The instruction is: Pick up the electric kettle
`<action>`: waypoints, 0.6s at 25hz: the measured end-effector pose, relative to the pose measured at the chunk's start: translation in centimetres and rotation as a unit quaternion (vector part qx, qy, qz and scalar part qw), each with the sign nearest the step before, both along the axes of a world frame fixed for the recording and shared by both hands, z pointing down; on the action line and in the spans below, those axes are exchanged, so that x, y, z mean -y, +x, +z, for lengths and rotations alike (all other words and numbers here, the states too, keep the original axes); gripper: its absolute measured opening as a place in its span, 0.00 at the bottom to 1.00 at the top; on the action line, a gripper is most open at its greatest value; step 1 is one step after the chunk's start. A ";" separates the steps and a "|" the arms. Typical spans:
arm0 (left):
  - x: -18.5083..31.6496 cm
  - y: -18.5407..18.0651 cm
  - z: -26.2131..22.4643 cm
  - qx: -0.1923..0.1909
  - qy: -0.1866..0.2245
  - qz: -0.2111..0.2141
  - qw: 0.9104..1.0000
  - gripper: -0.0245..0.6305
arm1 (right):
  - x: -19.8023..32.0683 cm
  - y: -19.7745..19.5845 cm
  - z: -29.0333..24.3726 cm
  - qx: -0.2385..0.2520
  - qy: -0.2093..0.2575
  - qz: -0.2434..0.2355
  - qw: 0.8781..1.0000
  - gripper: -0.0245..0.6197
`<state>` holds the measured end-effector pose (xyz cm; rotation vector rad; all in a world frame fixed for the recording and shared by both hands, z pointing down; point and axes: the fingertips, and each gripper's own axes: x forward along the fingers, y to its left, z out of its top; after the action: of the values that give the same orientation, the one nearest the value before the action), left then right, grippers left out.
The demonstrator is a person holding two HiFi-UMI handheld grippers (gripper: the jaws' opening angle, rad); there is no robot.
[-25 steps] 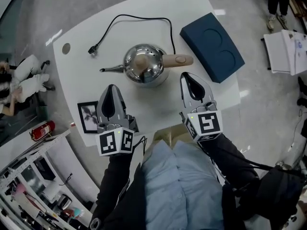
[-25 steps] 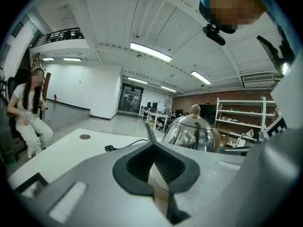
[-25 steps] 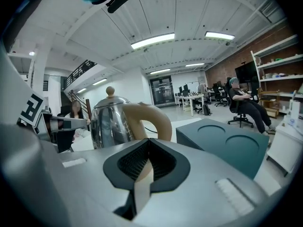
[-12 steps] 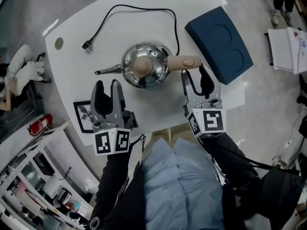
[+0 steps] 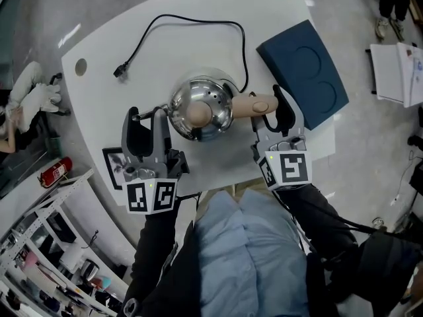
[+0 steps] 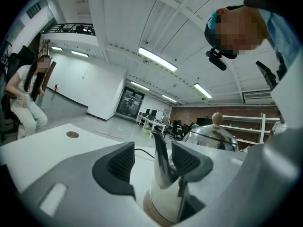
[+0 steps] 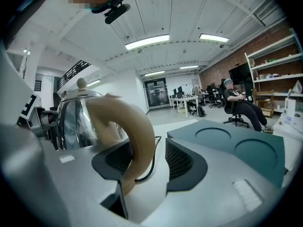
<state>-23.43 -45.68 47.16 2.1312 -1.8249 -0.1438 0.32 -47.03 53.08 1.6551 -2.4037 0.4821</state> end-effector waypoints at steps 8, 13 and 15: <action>2.1 0.6 -0.1 0.001 0.002 0.002 1.000 0.33 | 1.7 -1.1 -0.6 0.001 0.001 -0.032 0.999 0.33; 2.1 1.5 -0.3 0.005 0.003 0.008 1.000 0.14 | 1.8 -1.8 -0.8 0.006 0.002 -0.046 0.999 0.27; 2.0 1.5 -0.3 0.008 -0.002 0.007 1.000 0.14 | 2.0 -1.9 -0.8 0.002 0.003 -0.050 0.999 0.25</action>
<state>-21.88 -47.68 46.88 2.1490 -1.8166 -0.1190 -1.60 -49.02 52.27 1.5285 -2.4784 0.4644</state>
